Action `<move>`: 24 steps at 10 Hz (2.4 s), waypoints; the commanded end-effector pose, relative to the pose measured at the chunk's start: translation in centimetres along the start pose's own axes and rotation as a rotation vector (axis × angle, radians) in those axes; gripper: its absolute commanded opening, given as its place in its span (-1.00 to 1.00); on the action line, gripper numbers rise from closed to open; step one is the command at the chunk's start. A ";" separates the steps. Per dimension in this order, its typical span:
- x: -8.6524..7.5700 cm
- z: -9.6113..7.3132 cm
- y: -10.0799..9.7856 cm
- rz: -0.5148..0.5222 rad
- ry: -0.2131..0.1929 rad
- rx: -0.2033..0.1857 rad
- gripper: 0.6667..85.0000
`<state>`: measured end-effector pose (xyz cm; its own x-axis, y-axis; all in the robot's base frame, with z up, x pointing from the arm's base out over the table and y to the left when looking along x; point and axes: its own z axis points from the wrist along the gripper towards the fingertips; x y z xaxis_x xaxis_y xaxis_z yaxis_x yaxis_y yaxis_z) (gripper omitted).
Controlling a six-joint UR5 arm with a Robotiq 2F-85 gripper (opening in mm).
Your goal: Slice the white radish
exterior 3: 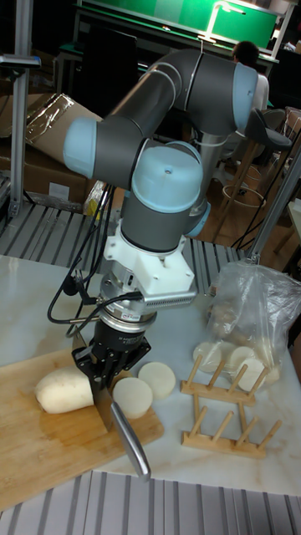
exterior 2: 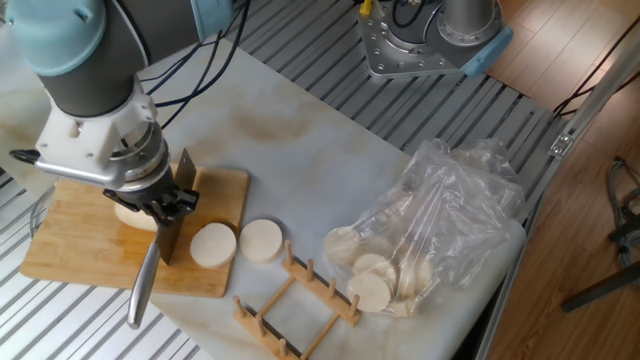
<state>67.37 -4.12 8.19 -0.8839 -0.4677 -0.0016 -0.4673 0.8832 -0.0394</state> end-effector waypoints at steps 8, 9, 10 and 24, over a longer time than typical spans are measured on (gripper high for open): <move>-0.2 1.6 0.2 -0.003 0.003 0.003 -0.66; -0.2 1.5 0.2 -0.002 0.002 0.002 -0.66; -0.2 1.5 0.2 0.001 0.002 0.002 -0.68; -2.7 -8.8 0.3 0.067 -0.006 -0.084 -0.98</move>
<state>68.84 -2.03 14.93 -0.9062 -0.4225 -0.0153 -0.4227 0.9045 0.0564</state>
